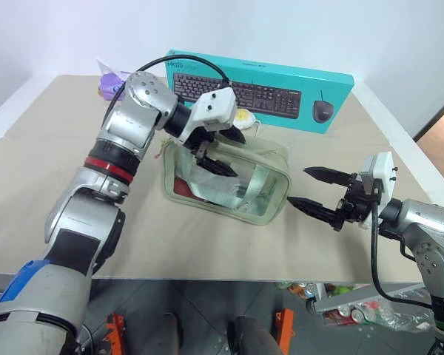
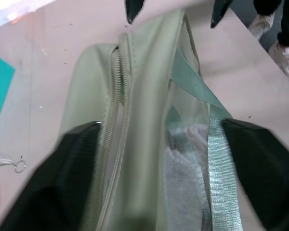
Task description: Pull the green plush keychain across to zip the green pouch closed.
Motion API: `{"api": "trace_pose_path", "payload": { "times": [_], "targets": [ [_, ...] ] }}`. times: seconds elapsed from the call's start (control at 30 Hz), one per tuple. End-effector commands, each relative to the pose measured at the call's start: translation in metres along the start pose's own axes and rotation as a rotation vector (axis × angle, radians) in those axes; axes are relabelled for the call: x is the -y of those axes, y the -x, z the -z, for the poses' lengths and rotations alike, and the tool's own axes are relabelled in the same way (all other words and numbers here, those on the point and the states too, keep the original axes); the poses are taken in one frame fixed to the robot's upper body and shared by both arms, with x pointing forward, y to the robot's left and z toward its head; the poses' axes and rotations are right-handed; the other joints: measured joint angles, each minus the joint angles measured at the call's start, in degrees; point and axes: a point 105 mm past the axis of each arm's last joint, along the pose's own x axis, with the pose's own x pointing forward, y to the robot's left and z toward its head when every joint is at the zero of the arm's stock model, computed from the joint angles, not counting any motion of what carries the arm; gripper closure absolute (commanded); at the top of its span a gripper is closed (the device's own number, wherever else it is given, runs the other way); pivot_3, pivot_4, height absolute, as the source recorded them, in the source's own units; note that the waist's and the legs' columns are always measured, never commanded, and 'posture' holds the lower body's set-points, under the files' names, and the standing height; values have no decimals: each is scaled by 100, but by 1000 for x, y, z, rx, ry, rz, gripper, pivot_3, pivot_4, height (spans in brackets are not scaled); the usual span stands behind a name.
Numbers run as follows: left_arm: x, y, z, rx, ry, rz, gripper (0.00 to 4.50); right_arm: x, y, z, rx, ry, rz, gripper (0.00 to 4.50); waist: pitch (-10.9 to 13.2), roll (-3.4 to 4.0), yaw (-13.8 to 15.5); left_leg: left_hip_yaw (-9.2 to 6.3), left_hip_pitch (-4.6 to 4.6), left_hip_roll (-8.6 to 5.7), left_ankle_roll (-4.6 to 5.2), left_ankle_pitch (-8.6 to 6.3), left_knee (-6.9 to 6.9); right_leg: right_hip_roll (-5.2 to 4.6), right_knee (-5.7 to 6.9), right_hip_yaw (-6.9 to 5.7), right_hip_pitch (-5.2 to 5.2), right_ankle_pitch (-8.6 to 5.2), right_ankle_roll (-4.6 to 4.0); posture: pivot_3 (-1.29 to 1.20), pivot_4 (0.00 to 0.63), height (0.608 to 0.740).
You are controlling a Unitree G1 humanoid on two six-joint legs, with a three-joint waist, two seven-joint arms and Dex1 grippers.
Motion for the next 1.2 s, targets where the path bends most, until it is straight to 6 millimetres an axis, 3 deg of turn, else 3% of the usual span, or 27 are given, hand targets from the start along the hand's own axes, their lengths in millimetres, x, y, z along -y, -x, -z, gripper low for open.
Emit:
{"api": "trace_pose_path", "payload": {
  "times": [0.03,0.23,0.37,0.53,0.67,0.83,0.93,1.2],
  "targets": [
    [-1,28,-20,111,14,-64,21,1,2,-9,23,35,0,0,0,0,-25,0,0,1,0,0,0,0,0,0,0,0,0,0,150,740],
    [7,63,-34,365,124,-205,21,0,2,-10,29,35,3,0,-4,8,-57,-4,2,7,0,0,0,0,8,-5,0,-1,-2,0,150,740],
    [40,76,-20,432,252,-222,21,0,2,-15,36,40,2,0,-9,19,-131,-1,9,9,-2,1,5,-1,18,-1,5,5,-12,0,150,740],
    [105,64,20,434,430,-308,21,-2,-1,-26,57,55,-9,0,-19,36,-150,-3,30,20,-10,5,4,3,25,0,19,8,-24,0,150,740],
    [131,50,31,437,477,-453,21,-9,-5,-35,80,48,-32,0,-12,21,-69,-11,36,28,-26,16,8,6,24,-14,32,5,-25,0,150,740],
    [137,39,35,431,487,-611,21,-34,-23,-47,118,41,-116,0,-18,30,-9,5,85,29,-14,32,7,-1,0,-14,92,14,-47,0,150,740],
    [142,32,34,427,477,-609,21,-42,-34,-49,117,27,-129,0,-16,25,-37,13,101,35,-14,32,8,7,-2,-1,101,19,-48,0,150,740],
    [136,25,28,426,413,-603,21,-20,-42,-29,83,9,-26,0,-17,24,-40,28,85,30,-15,31,-8,5,-3,11,78,10,-40,0,150,740]
  ]
}}
